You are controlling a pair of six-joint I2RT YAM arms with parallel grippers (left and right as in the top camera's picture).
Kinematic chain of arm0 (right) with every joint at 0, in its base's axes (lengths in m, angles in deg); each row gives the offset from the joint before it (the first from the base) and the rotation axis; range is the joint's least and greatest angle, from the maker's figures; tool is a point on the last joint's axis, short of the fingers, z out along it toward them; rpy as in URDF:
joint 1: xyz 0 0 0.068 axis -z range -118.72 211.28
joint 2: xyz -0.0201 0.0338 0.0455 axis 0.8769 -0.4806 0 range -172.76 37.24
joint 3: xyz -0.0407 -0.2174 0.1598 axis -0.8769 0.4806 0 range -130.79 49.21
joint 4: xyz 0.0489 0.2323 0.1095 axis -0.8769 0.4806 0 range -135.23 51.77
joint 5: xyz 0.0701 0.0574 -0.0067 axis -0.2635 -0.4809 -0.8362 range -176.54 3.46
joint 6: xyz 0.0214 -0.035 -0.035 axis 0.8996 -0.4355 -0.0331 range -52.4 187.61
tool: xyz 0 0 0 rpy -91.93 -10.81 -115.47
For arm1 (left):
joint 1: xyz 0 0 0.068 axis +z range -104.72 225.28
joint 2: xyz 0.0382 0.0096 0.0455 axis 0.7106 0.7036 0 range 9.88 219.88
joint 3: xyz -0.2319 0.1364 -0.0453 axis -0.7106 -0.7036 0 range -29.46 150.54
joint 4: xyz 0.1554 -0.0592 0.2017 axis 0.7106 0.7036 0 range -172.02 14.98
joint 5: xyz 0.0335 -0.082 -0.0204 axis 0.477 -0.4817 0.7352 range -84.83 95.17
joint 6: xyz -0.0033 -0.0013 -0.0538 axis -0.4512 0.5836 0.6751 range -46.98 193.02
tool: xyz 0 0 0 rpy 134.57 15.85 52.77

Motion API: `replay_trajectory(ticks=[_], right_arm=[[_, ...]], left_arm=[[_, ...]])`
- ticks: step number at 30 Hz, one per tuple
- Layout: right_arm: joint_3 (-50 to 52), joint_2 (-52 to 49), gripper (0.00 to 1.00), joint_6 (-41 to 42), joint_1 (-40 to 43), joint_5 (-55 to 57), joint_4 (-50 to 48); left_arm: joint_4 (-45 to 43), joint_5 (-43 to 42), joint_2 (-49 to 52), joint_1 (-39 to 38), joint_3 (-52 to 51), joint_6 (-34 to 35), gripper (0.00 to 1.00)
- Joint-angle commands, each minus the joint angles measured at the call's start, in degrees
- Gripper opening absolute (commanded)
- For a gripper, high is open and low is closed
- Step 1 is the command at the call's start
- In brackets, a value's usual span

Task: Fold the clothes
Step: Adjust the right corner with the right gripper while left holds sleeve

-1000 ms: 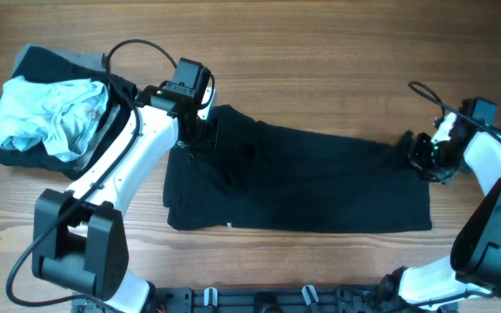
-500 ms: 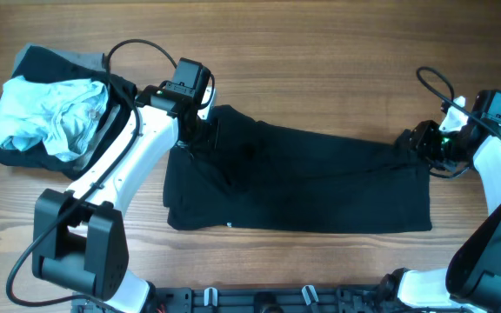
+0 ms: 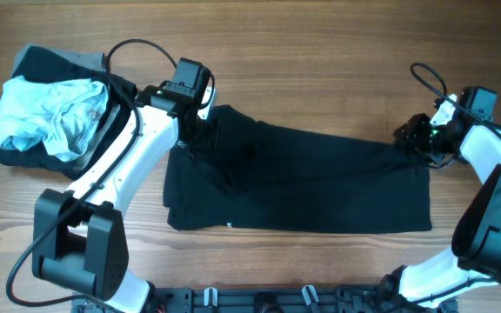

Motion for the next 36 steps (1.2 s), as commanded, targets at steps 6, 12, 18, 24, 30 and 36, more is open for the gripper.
replay_trajectory(ticks=[6, 12, 18, 24, 30, 36], right_arm=[[-0.3, -1.0, 0.30, 1.4, -0.1, 0.5, -0.8], [-0.3, -1.0, 0.22, 1.4, -0.1, 1.5, -1.2], [-0.3, -1.3, 0.06, 1.4, -0.1, 1.7, -1.7], [-0.4, -0.9, 0.04, 1.4, 0.2, 2.5, -1.6], [-0.4, 5.5, 0.04, 1.3, 3.5, 2.5, -0.2], [-0.4, 9.7, 0.04, 1.3, 4.8, 2.5, 3.4]], left_arm=[[0.0, -0.5, -1.2, 0.3, 0.8, 0.1, 0.04], [0.0, -0.5, -1.2, 0.3, 0.8, 0.1, 0.04], [0.0, -0.5, -1.2, 0.3, 0.8, 0.1, 0.04], [0.0, -0.4, -1.2, 0.3, 0.8, 0.1, 0.04], [0.3, 0.9, -1.5, 0.3, 0.9, 0.1, 0.04], [0.3, 1.2, -3.3, 0.3, 0.9, 0.1, 0.04]])
